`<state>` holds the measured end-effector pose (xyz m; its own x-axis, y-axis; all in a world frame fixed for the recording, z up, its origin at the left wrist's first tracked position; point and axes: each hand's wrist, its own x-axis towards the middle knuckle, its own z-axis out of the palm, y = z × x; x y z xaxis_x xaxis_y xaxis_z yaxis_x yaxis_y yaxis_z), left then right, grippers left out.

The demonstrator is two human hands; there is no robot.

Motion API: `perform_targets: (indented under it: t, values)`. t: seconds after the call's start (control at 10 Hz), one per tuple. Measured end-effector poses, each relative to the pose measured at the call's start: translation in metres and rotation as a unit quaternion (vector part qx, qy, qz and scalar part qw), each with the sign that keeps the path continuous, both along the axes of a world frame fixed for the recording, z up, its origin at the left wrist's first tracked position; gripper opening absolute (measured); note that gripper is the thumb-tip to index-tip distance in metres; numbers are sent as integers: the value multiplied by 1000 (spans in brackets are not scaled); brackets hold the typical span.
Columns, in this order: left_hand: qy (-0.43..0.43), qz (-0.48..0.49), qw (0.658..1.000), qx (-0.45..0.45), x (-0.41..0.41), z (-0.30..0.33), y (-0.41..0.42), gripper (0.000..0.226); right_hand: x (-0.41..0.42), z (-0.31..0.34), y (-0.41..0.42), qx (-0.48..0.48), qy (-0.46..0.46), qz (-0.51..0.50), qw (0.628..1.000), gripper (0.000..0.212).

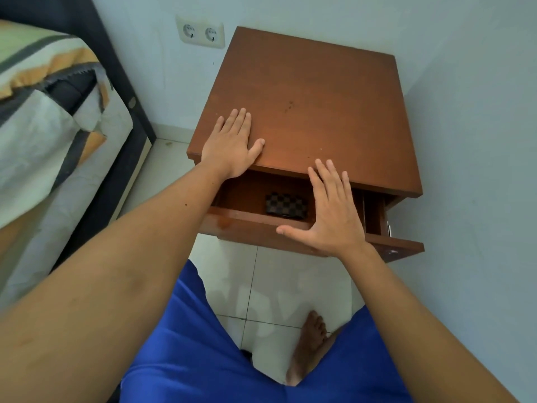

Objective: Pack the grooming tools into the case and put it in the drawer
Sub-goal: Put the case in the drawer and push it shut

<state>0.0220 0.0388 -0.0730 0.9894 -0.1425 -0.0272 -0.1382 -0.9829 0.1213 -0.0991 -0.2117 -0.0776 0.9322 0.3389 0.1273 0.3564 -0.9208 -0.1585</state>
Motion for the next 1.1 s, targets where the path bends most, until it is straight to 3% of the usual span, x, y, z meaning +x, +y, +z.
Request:
perform_targets:
  t: [0.2,0.4,0.8,1.1]
  values:
    - [1,-3,1000,1,2,-2,1,81,28,-2,1,-55,-23,1,998,126]
    - [6,-7,1000,4,6,-2,2,80,44,-5,-4,-20,-66,3,998,112]
    - [-1,-5,1000,7,6,-5,1,78,61,-34,6,43,-194,-53,979,60]
    - [-13,-3,1000,15,7,-8,1,78,67,-19,2,51,-165,-36,984,53]
